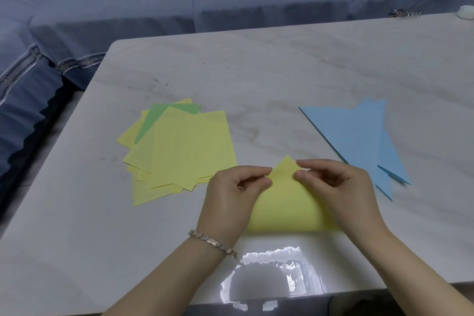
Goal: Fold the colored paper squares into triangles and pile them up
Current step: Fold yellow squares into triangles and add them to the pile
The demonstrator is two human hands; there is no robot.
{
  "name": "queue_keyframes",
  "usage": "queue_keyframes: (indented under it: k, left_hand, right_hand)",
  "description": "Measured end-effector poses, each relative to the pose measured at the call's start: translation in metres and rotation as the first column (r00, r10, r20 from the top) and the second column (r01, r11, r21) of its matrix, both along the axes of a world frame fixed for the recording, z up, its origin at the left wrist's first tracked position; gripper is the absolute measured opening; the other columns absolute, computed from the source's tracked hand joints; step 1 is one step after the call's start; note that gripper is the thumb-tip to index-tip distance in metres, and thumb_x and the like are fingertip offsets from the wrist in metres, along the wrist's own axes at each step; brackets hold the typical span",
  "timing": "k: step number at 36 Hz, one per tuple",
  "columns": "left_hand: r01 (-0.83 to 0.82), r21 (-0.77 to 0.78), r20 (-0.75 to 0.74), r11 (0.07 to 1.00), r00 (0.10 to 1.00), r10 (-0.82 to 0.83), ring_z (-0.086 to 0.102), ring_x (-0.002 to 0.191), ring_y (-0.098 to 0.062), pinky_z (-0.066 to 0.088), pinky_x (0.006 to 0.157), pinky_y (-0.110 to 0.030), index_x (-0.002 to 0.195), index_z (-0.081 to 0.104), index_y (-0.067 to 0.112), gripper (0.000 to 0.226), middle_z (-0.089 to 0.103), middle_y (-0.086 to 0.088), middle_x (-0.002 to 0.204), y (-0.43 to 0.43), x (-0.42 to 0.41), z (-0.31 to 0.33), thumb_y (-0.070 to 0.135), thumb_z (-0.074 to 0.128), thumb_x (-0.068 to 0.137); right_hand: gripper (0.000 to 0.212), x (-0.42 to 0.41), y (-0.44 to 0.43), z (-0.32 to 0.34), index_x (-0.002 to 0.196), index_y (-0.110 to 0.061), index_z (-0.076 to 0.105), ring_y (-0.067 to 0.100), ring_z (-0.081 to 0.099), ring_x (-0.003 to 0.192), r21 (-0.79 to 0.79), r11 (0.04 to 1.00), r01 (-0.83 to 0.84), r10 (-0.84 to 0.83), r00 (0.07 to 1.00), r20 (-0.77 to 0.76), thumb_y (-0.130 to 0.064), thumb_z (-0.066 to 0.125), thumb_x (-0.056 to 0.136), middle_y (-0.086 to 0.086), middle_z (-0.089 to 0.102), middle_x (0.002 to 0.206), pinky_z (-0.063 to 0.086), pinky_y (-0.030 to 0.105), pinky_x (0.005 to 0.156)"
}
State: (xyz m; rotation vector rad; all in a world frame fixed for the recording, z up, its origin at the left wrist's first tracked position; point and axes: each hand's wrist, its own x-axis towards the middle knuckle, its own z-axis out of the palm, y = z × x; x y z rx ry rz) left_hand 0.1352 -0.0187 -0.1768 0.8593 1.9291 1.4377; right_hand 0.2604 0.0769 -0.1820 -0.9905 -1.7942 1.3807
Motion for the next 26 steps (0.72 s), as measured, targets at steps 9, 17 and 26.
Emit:
queue_keyframes:
  k: [9, 17, 26]
  left_hand:
    - [-0.033, 0.034, 0.01, 0.999, 0.999, 0.033, 0.054, 0.06, 0.006, 0.04, 0.062, -0.003, 0.072, 0.067, 0.038, 0.032, 0.063, 0.017, 0.06, -0.005, 0.005, 0.001, 0.007, 0.071, 0.076]
    - [-0.083, 0.075, 0.026, 0.994, 0.996, 0.081, 0.054, 0.06, 0.007, 0.04, 0.061, -0.003, 0.069, 0.066, 0.04, 0.035, 0.065, 0.013, 0.065, -0.005, 0.008, 0.007, 0.006, 0.073, 0.074]
    - [-0.101, 0.091, 0.087, 0.991, 0.992, 0.093, 0.05, 0.055, 0.004, 0.039, 0.058, -0.002, 0.072, 0.067, 0.038, 0.034, 0.062, 0.019, 0.055, -0.003, 0.008, 0.007, 0.005, 0.073, 0.073]
  right_hand:
    - [0.027, 0.001, -0.004, 0.005, 0.069, -0.031, 0.069, -0.009, 0.061, 0.067, 0.031, 0.998, -0.06, 0.059, 0.998, 0.028, -0.005, 0.073, 0.075, -0.027, 0.066, 0.065, 0.04, 0.003, 0.061]
    - [0.025, 0.0, -0.008, 0.01, 0.075, -0.033, 0.07, -0.004, 0.062, 0.069, 0.073, 0.99, -0.12, 0.117, 0.992, 0.044, -0.008, 0.072, 0.076, -0.022, 0.069, 0.074, 0.042, 0.004, 0.065]
    - [0.028, 0.001, -0.007, 0.014, 0.074, -0.033, 0.07, -0.006, 0.062, 0.066, 0.04, 0.991, -0.125, 0.124, 0.992, 0.031, -0.005, 0.074, 0.073, -0.023, 0.068, 0.07, 0.042, 0.003, 0.064]
